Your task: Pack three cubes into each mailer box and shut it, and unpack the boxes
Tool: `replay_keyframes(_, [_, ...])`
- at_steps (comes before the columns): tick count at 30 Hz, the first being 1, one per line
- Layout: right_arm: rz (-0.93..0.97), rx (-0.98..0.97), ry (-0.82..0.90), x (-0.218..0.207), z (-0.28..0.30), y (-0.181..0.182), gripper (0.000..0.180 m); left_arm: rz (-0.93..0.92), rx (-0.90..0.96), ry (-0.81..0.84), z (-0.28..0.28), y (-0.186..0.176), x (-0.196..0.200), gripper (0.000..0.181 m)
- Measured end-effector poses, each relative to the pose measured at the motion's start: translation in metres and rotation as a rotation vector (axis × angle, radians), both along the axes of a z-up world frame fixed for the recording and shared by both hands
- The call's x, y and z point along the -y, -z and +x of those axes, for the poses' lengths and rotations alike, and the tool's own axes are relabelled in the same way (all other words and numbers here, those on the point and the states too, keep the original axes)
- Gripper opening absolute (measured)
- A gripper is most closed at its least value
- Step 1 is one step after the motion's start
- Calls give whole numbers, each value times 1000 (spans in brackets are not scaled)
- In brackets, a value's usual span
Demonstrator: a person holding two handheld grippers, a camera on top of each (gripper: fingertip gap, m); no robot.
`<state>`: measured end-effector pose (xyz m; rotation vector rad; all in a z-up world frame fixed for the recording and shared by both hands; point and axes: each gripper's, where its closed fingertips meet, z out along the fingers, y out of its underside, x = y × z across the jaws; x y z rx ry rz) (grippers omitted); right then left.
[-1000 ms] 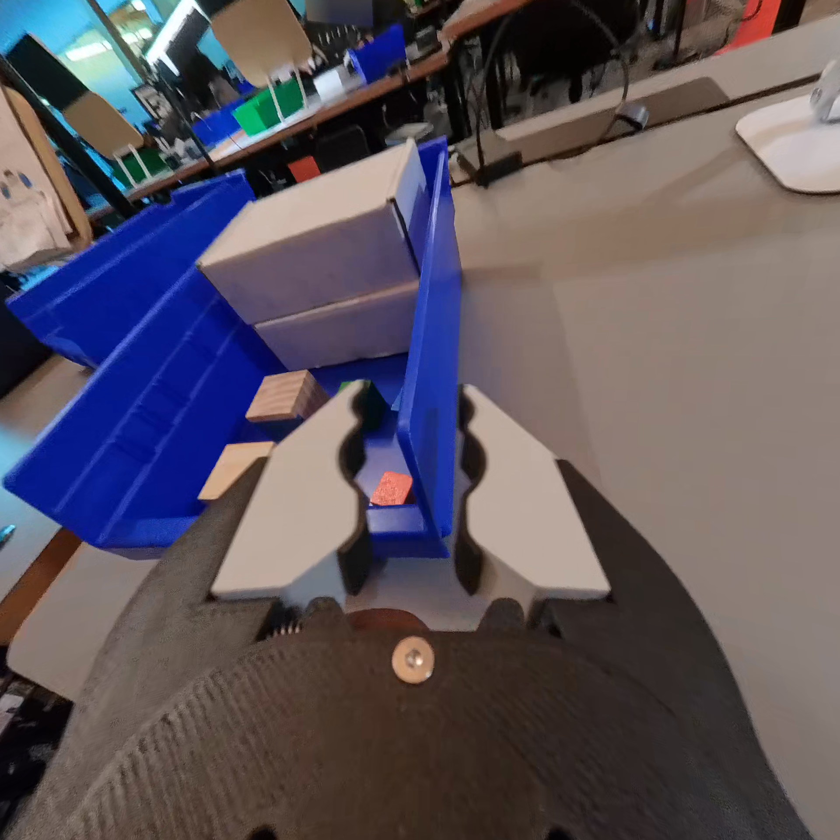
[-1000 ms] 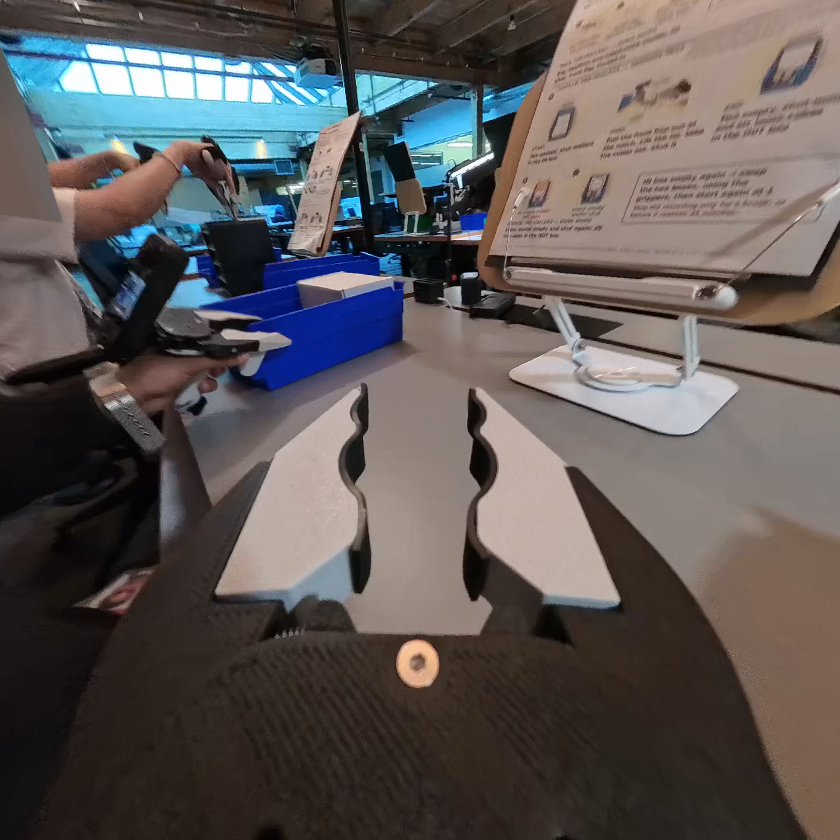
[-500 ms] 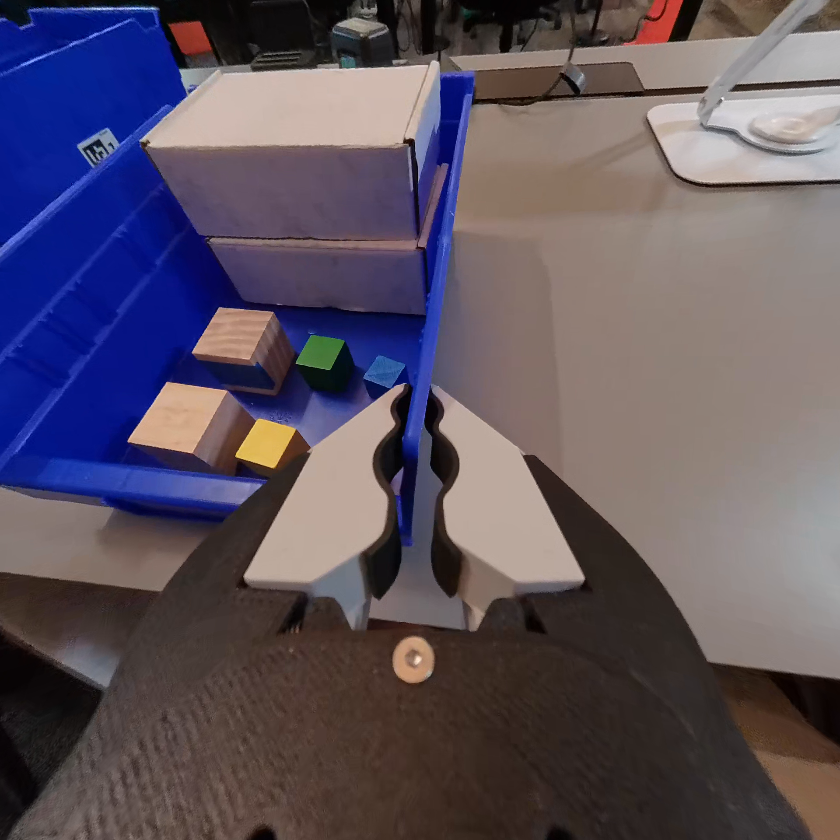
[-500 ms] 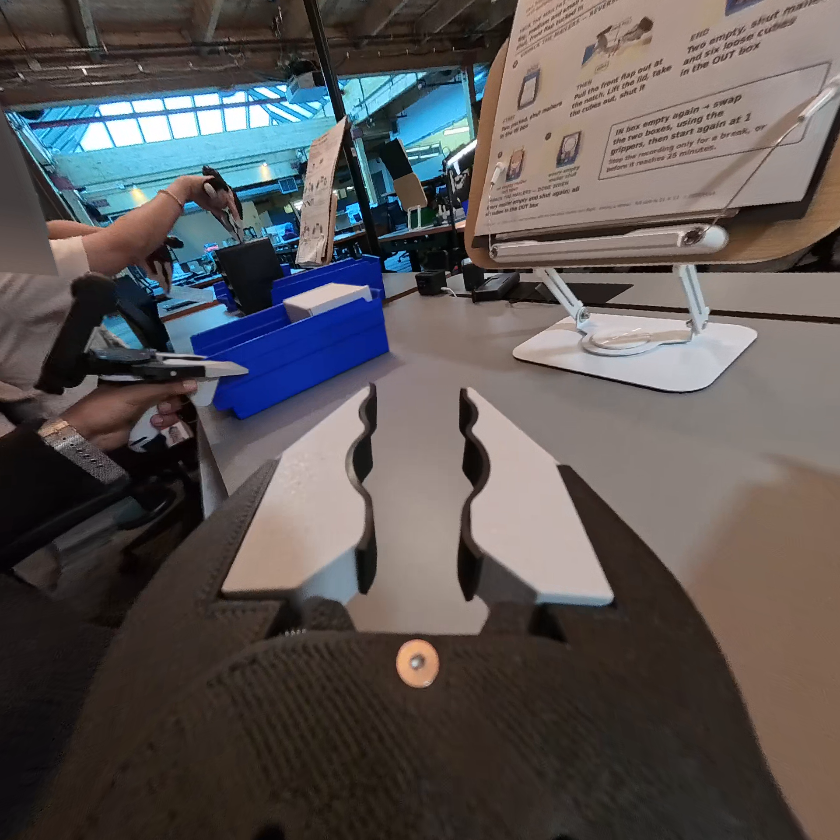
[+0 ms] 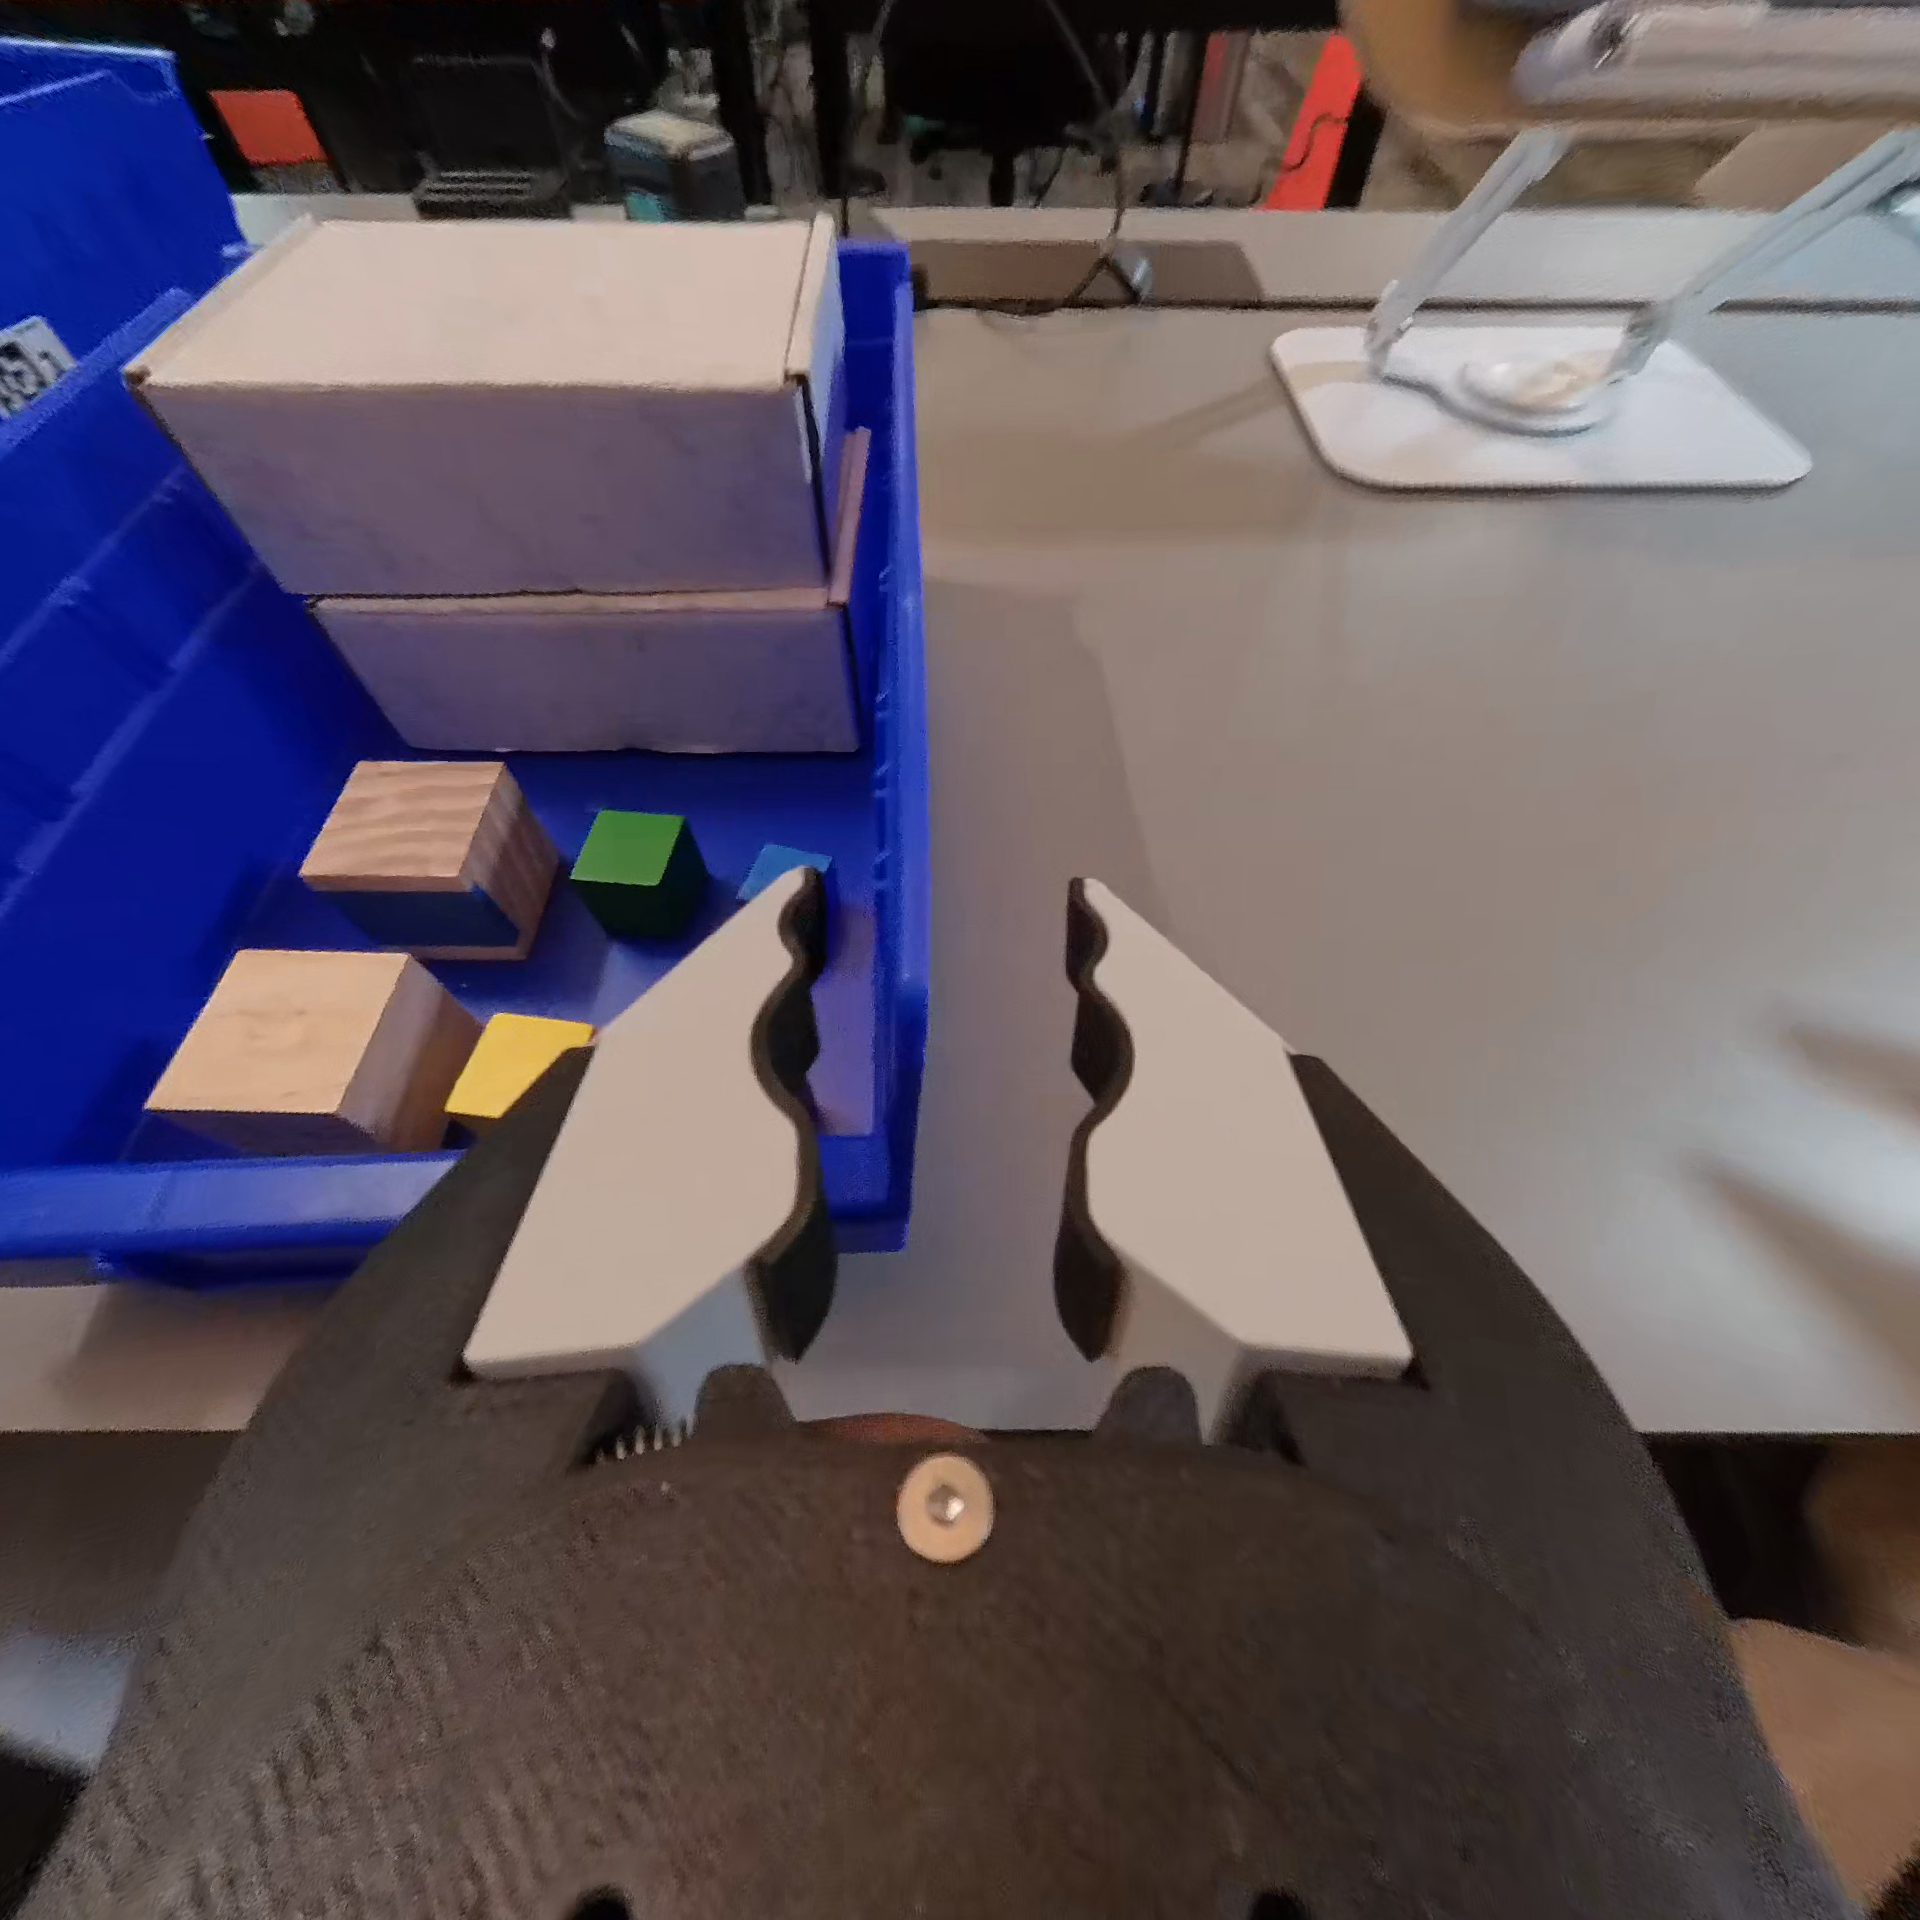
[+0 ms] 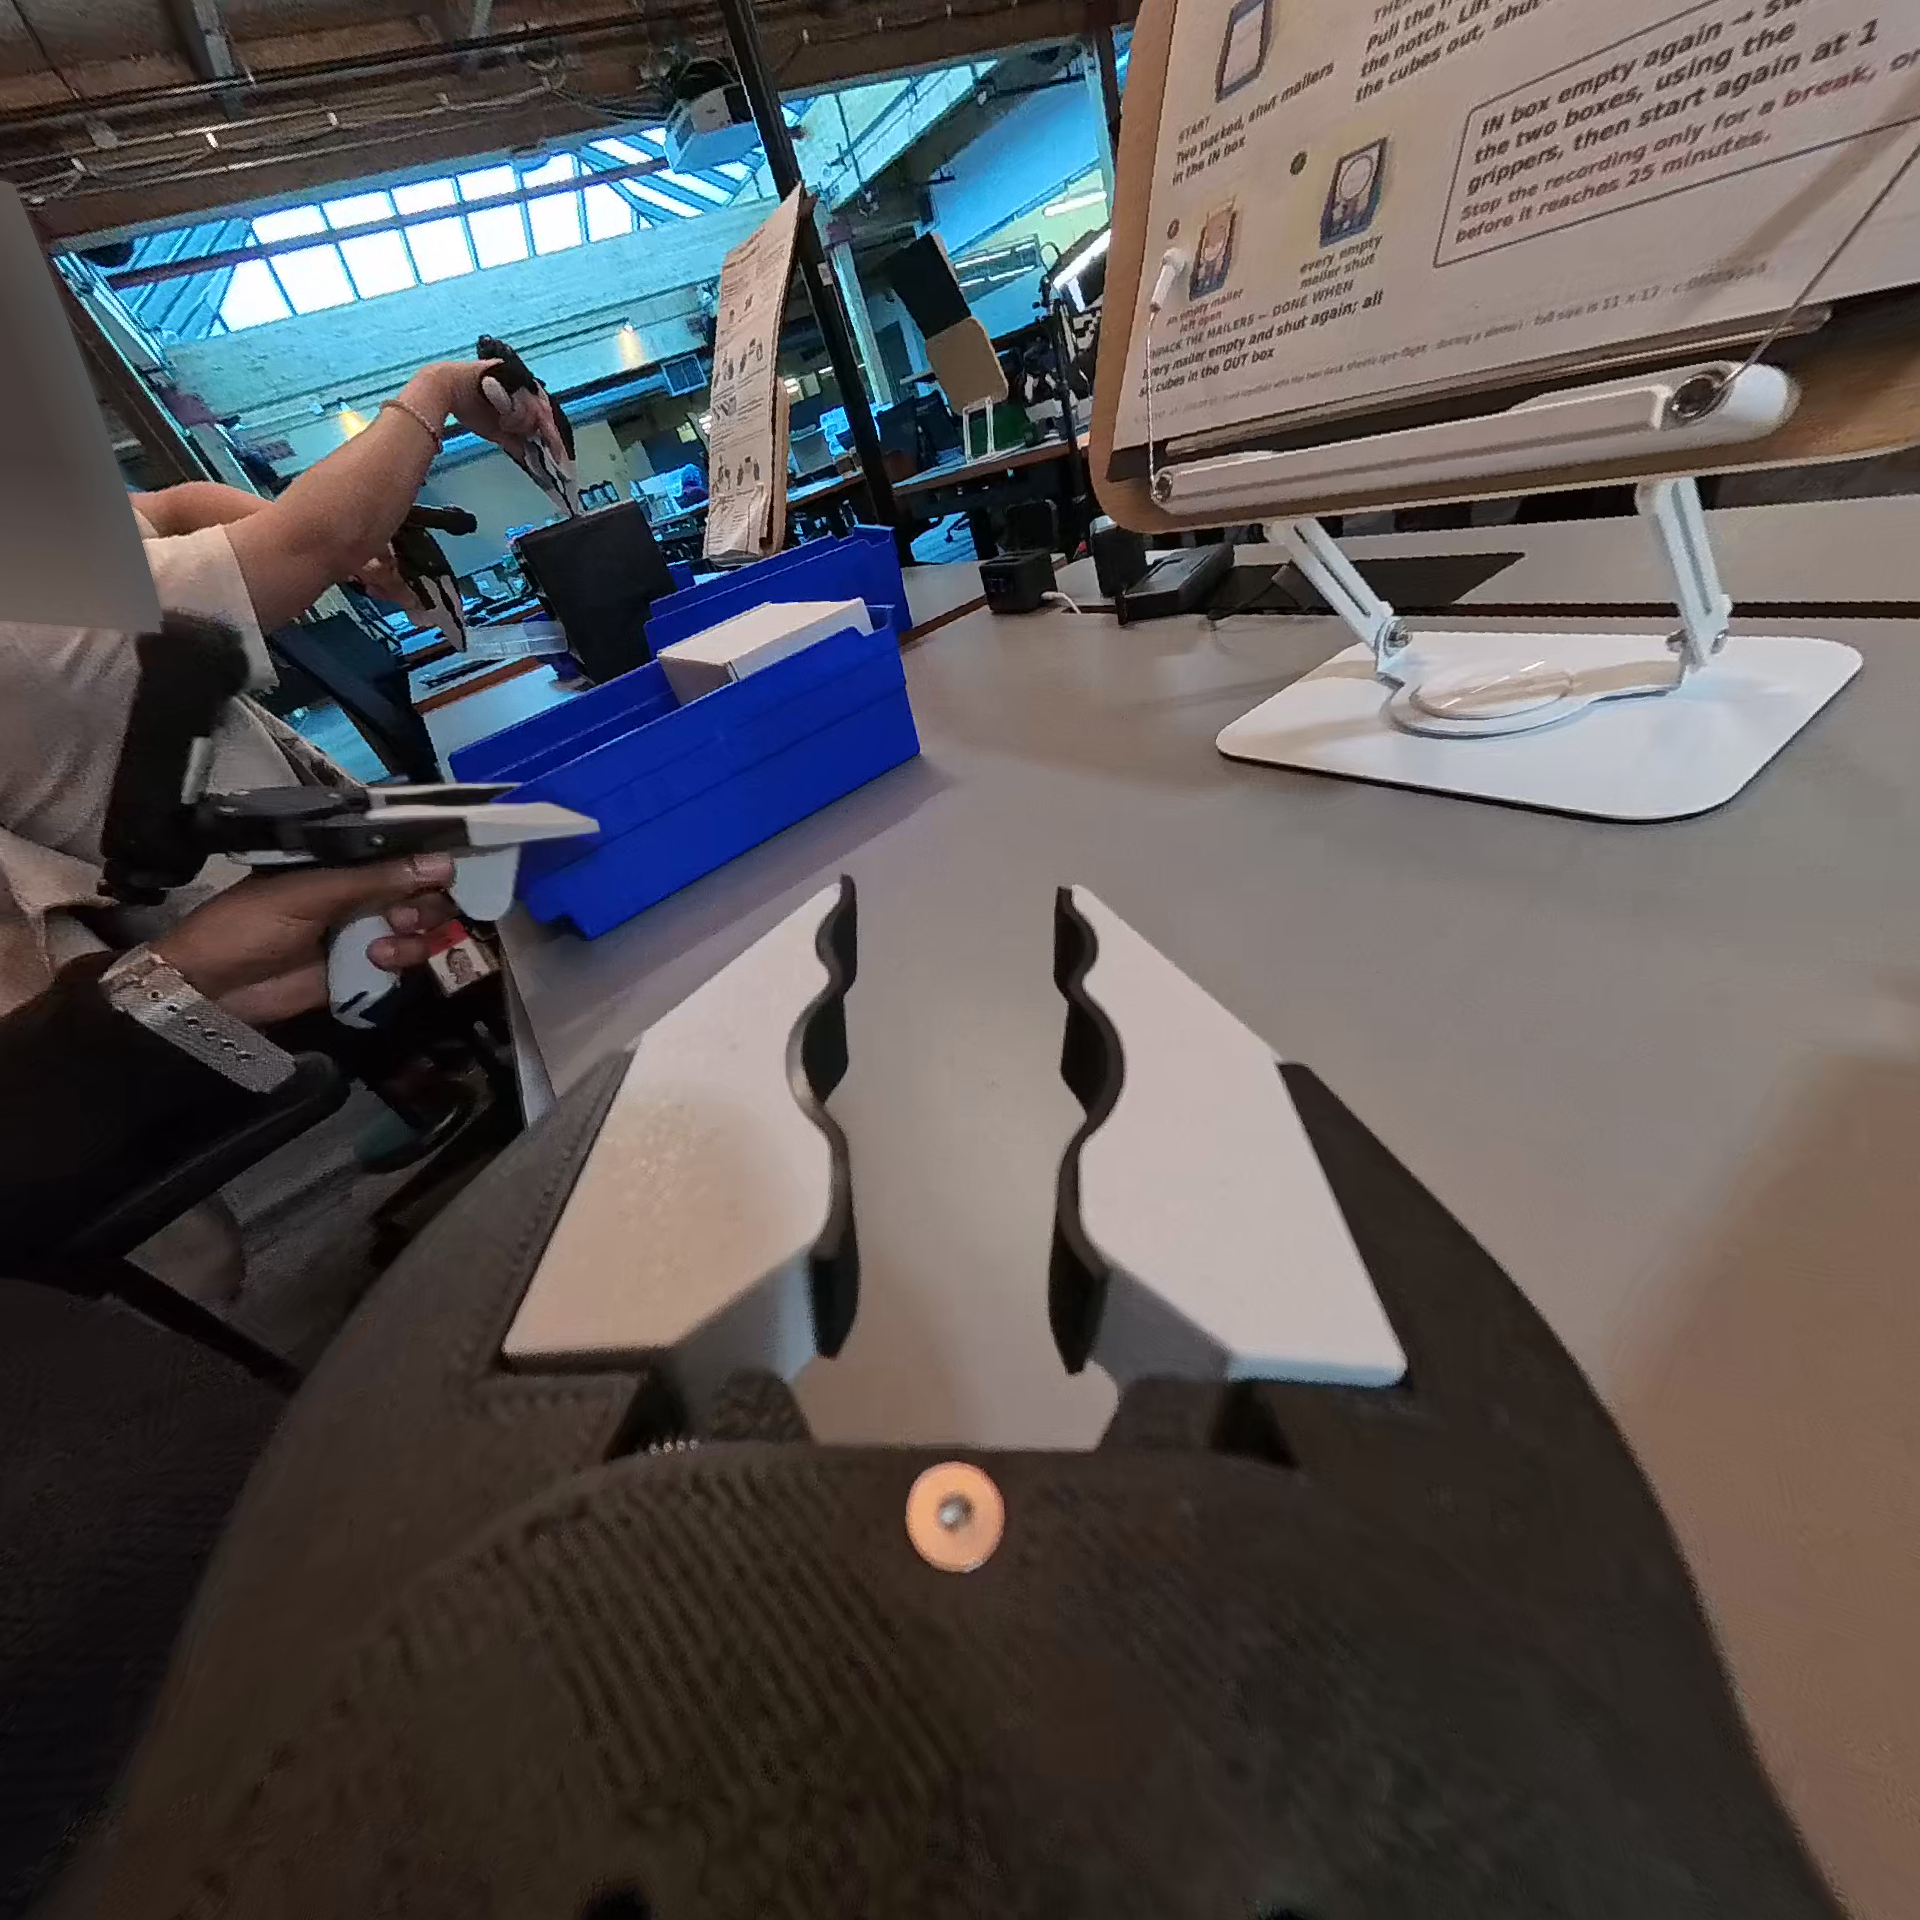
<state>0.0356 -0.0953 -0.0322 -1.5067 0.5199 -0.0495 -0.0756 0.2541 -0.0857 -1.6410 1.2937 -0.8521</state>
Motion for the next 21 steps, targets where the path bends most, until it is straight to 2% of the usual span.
replay_keyframes(1, [-4, -1, 0, 0, 0, 1, 38, -22, 33, 17, 0, -7, 3, 51])
replay_keyframes(4, [-19, -3, -2, -2, 1, 4, 38, -133, 177, 74, -4, -40, 9, 69])
replay_keyframes(8, [-44, -12, -29, -11, -2, 11, 39, -336, 330, 58, -8, -78, -16, 67])
replay_keyframes(10, [-64, -13, -60, -20, -7, 15, 40, -396, 325, 24, -5, -82, -40, 66])
replay_keyframes(12, [-85, 5, -95, -33, -13, 16, 41, -420, 243, 2, 4, -73, -65, 70])
replay_keyframes(14, [-108, 36, -135, -50, -21, 13, 43, -374, 114, -15, 14, -56, -94, 82])
replay_keyframes(18, [-176, 109, -266, -102, -40, 5, 49, -63, -98, -86, 31, -34, -159, 95])
replay_keyframes(21, [-178, 177, -347, -143, -55, -9, 49, 49, -172, -75, 50, -31, -181, 91])
